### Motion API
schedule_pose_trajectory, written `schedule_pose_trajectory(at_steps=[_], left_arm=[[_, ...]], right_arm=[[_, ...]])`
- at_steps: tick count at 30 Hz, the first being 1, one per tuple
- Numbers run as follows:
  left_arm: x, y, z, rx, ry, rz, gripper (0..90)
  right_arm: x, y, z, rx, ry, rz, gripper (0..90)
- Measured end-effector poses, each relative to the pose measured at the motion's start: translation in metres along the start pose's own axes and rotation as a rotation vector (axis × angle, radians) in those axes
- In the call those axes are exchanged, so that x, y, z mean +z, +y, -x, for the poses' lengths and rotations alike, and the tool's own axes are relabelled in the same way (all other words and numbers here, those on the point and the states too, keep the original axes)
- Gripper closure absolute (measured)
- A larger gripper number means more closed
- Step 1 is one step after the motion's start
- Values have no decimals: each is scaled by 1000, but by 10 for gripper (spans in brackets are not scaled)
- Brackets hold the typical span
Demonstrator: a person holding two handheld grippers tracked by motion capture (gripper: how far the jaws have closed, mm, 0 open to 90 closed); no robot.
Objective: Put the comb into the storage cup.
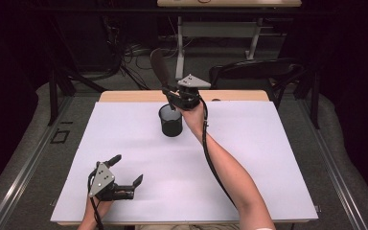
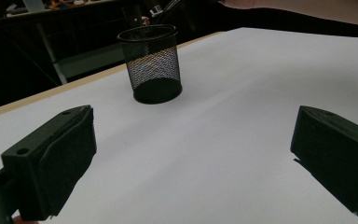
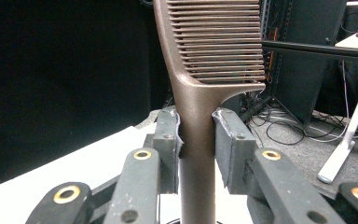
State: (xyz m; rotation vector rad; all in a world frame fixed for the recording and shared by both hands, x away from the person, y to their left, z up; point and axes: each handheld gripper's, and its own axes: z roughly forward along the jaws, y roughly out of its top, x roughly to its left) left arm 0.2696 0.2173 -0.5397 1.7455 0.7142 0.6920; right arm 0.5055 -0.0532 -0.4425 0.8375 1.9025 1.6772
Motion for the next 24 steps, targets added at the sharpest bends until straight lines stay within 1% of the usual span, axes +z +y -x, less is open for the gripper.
schedule_pose_trajectory(at_steps=[6,24], left_arm=[[0,0,0,0,0,0,1],[0,0,0,-1,-4,2,1]], right_arm=[[3,-4,0,2,-1,-19,722],[11,-13,0,6,2,-49,722]])
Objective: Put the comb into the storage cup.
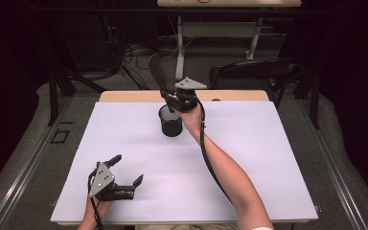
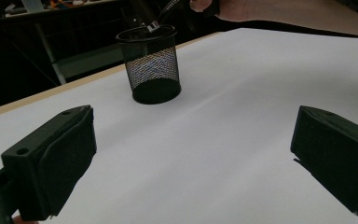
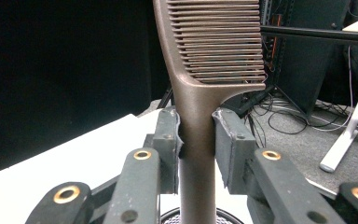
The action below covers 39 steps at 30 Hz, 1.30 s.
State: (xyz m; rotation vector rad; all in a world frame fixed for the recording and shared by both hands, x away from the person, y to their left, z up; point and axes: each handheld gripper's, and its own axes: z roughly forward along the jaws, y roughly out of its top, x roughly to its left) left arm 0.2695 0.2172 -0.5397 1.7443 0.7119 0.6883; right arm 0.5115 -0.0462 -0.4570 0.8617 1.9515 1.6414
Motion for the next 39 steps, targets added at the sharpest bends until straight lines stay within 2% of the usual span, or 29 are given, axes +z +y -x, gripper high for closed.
schedule_pose_trajectory(at_steps=[39], left_arm=[[-1,0,0,0,3,2,1]], right_arm=[[7,-20,0,7,1,-43,722]])
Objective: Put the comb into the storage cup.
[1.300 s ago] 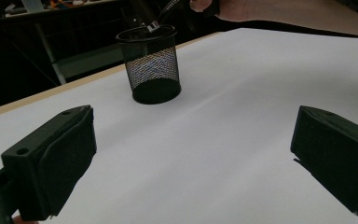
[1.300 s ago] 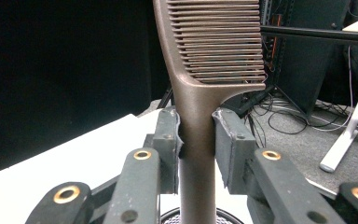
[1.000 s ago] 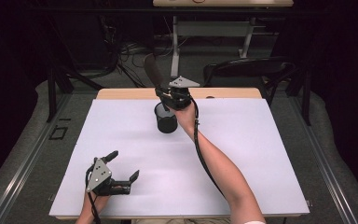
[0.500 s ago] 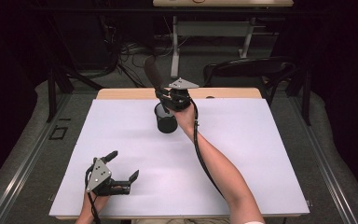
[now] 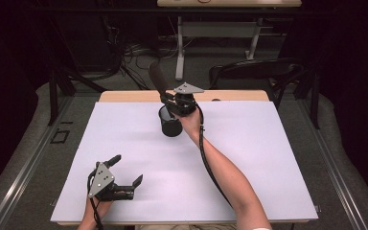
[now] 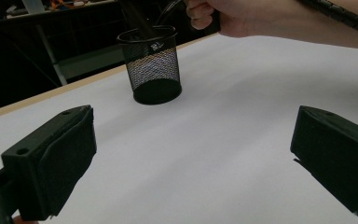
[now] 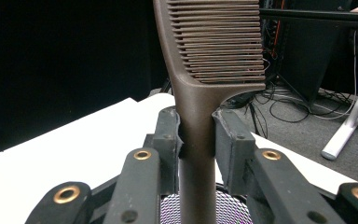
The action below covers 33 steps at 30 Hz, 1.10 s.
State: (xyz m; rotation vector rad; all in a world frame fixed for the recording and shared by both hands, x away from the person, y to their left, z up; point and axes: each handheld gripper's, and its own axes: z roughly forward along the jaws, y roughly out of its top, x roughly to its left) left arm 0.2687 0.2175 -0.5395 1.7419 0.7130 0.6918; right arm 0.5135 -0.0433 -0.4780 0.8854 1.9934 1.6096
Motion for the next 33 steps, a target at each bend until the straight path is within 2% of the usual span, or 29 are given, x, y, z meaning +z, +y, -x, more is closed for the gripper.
schedule_pose_trajectory(at_steps=[33], left_arm=[[0,0,0,0,0,-1,1]], right_arm=[[1,-16,2,-3,-2,-32,722]])
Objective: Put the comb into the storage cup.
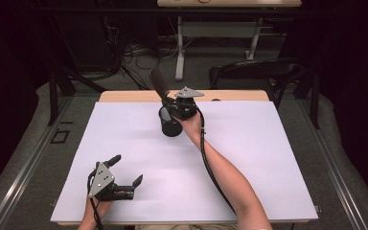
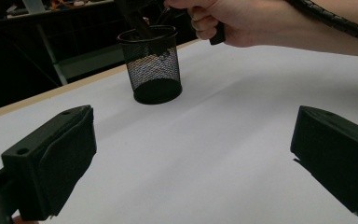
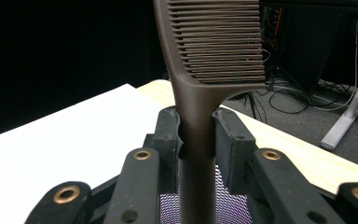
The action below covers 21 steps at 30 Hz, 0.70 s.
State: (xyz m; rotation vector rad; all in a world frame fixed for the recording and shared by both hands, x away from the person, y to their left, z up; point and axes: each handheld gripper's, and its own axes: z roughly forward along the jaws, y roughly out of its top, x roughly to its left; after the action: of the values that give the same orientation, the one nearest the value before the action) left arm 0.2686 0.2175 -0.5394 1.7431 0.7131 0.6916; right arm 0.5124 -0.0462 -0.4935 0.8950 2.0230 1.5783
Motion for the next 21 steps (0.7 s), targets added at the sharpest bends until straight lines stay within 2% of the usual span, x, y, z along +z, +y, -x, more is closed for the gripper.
schedule_pose_trajectory(at_steps=[21], left_arm=[[1,0,0,2,-2,-2,1]], right_arm=[[-1,-5,-1,-6,6,-28,721]])
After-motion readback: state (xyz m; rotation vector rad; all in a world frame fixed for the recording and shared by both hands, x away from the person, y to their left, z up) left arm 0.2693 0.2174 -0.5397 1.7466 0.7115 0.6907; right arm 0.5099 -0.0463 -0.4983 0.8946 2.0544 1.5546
